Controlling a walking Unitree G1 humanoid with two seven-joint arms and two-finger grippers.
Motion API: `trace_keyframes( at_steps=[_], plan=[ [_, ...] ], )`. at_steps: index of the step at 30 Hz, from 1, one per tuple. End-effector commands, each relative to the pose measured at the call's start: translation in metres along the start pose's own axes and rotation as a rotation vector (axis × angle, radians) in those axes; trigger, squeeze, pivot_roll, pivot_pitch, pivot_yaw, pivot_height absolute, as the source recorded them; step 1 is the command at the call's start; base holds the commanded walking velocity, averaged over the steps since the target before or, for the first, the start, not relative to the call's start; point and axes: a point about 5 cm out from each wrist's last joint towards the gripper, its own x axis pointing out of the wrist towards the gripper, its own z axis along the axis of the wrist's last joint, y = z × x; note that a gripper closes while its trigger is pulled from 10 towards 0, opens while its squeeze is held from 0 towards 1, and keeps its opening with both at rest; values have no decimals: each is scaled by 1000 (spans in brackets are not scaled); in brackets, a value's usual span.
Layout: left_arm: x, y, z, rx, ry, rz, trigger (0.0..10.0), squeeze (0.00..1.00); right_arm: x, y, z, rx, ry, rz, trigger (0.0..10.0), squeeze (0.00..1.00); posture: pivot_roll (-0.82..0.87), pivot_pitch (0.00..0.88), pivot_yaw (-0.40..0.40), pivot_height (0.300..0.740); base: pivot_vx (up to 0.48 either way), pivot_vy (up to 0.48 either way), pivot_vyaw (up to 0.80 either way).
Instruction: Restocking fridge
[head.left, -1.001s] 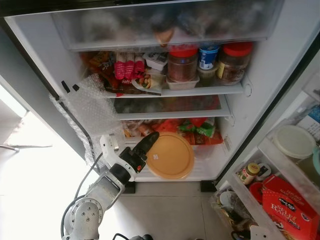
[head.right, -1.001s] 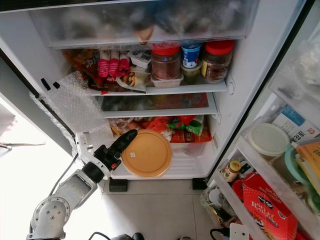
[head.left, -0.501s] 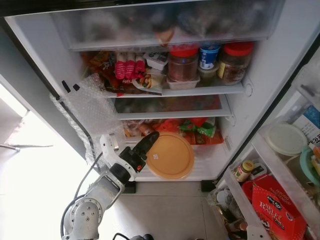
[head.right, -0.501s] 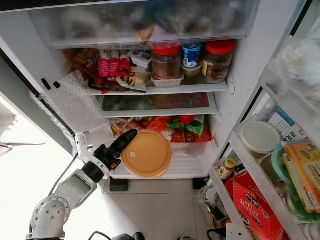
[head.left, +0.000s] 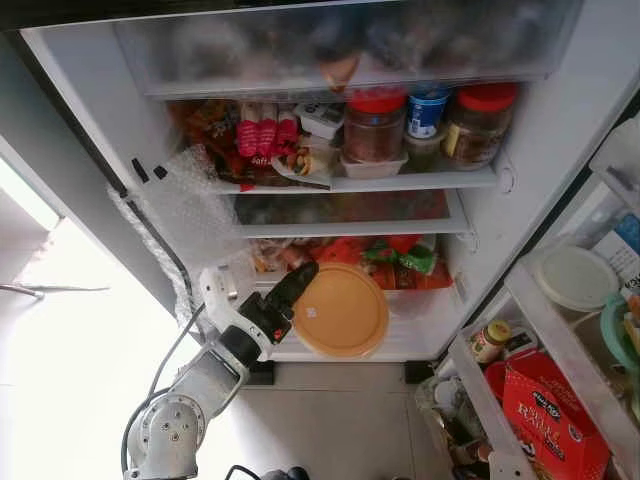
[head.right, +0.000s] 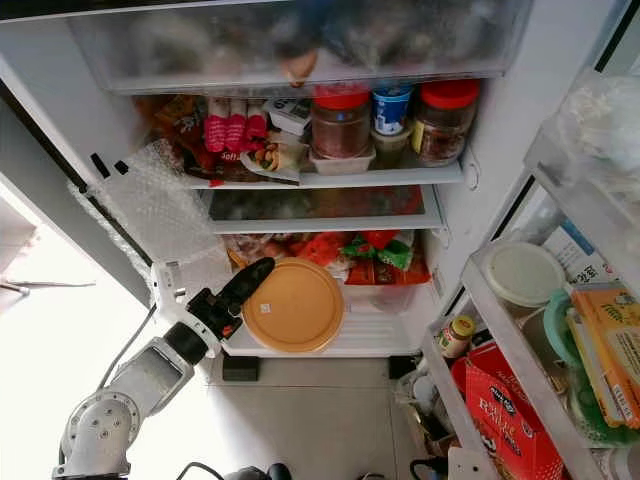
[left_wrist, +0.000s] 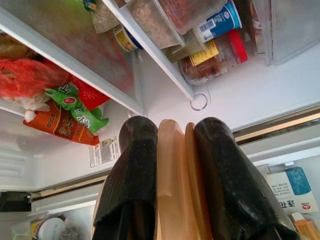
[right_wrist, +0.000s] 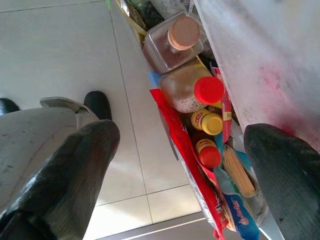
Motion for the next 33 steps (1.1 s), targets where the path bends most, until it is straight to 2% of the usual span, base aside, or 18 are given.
trace_keyframes(
  at_steps=[1, 6, 19, 29, 33],
  plan=[
    [-1, -4, 4, 14, -8, -14, 10000, 0, 0, -10, -3, 12, 7, -33, 10000, 0, -11, 149, 64, 740, 0, 0, 0],
    [0, -4, 4, 13, -11, -15, 10000, 0, 0, -10, -3, 22, 7, -29, 10000, 0, -10, 148, 64, 735, 0, 0, 0],
    [3, -5, 5, 13, -21, -20, 10000, 0, 0, -9, -3, 24, 4, -9, 10000, 0, -13, 144, 64, 650, 0, 0, 0],
    [4, -5, 6, 11, -33, -16, 10000, 0, 0, -8, -3, 25, -3, 7, 10000, 0, -13, 148, 62, 650, 0, 0, 0],
    [4, -5, 10, -19, -71, -11, 10000, 0, 0, -8, -3, 28, -2, 8, 10000, 0, -15, 151, 64, 650, 0, 0, 0]
  ],
)
